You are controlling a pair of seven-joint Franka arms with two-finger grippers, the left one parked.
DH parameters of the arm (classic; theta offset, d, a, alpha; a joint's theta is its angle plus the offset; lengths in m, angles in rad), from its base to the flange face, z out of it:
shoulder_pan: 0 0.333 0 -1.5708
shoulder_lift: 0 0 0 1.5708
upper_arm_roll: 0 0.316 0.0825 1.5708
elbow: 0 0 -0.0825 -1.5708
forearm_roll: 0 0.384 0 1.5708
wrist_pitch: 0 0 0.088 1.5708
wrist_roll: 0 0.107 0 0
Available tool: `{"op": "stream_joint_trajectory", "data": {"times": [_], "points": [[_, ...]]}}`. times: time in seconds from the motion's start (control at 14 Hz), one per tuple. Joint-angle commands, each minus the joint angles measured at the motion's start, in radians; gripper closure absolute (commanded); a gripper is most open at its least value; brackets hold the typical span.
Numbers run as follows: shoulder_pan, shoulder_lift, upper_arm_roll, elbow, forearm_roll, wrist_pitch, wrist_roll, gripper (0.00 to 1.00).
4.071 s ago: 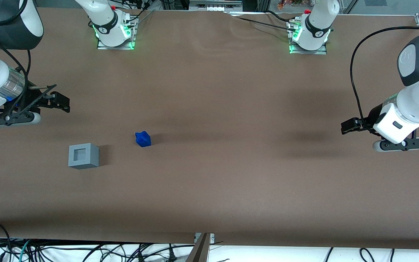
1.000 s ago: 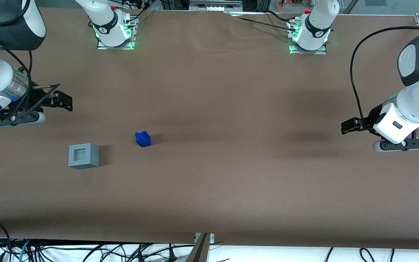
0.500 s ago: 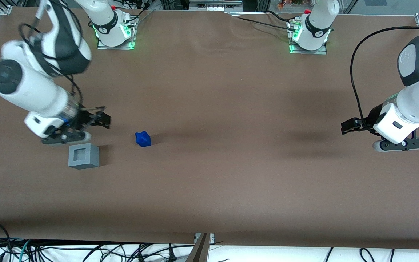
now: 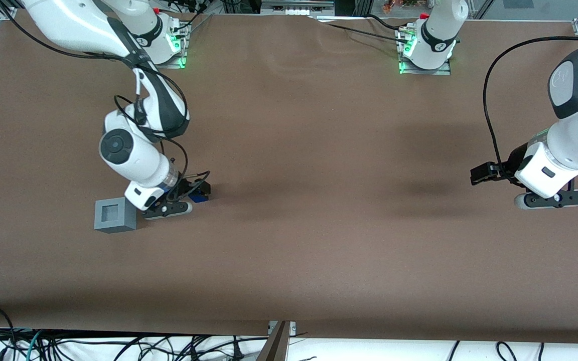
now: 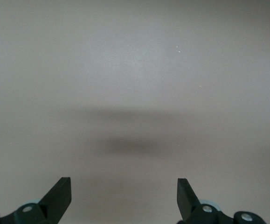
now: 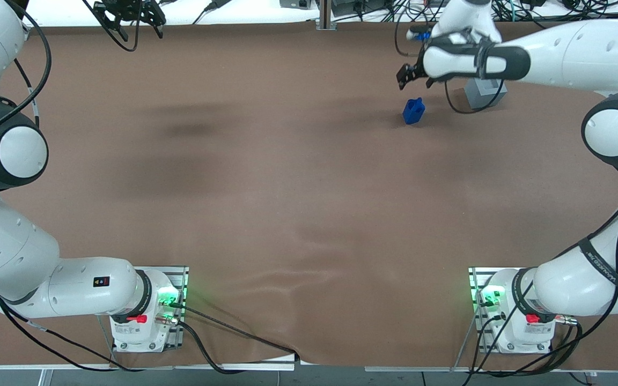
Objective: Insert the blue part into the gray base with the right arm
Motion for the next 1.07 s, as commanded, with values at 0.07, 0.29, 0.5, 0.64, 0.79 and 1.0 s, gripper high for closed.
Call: {"op": "stream_joint_trajectory", "data": {"times": [0.07,0.29,0.5,0.64,0.79,1.0], "points": [[-0.001,-0.029,-0.002,-0.093,-0.037,0.08,0.013,0.01],[-0.001,-0.029,-0.002,-0.16,-0.039,0.157,0.011,0.01],[-0.001,-0.034,-0.002,-0.167,-0.039,0.153,0.01,0.25],[-0.001,-0.04,-0.003,-0.161,-0.037,0.148,0.005,0.63],[-0.004,-0.051,-0.008,-0.136,-0.036,0.101,0.002,0.97],[-0.007,-0.08,-0.043,-0.009,-0.034,-0.096,-0.016,1.0]]}}
